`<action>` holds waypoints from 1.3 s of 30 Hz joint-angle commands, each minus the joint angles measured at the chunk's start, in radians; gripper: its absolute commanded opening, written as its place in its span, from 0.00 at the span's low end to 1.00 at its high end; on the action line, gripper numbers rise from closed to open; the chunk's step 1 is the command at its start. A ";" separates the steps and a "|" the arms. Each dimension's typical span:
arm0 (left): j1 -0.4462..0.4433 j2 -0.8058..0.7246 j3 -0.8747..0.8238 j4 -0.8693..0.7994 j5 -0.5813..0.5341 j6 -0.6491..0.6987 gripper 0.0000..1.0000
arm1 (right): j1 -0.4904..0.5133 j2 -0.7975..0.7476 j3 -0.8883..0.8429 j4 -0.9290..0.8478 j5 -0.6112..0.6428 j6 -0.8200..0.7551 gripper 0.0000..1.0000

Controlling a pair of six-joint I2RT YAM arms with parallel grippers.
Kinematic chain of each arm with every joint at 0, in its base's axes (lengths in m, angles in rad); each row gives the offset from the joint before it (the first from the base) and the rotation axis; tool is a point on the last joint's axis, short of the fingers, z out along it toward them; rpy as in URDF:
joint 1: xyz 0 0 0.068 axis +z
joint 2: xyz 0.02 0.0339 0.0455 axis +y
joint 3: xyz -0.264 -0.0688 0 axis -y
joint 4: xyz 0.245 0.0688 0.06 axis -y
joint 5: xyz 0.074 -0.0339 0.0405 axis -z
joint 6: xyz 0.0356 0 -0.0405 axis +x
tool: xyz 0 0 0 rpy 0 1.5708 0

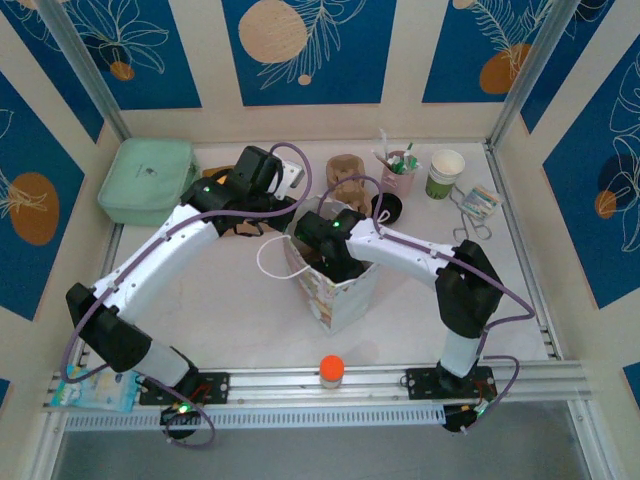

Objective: Pack the takeout coffee

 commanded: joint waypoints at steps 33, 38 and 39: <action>-0.004 -0.034 0.026 0.006 -0.055 0.019 0.08 | 0.029 -0.078 0.084 -0.144 -0.101 0.008 0.12; -0.004 -0.033 0.024 0.012 -0.059 0.016 0.08 | 0.030 -0.079 0.085 -0.162 -0.090 0.008 0.13; -0.004 -0.034 0.024 0.014 -0.059 0.016 0.08 | 0.029 -0.079 0.080 -0.161 -0.088 0.009 0.12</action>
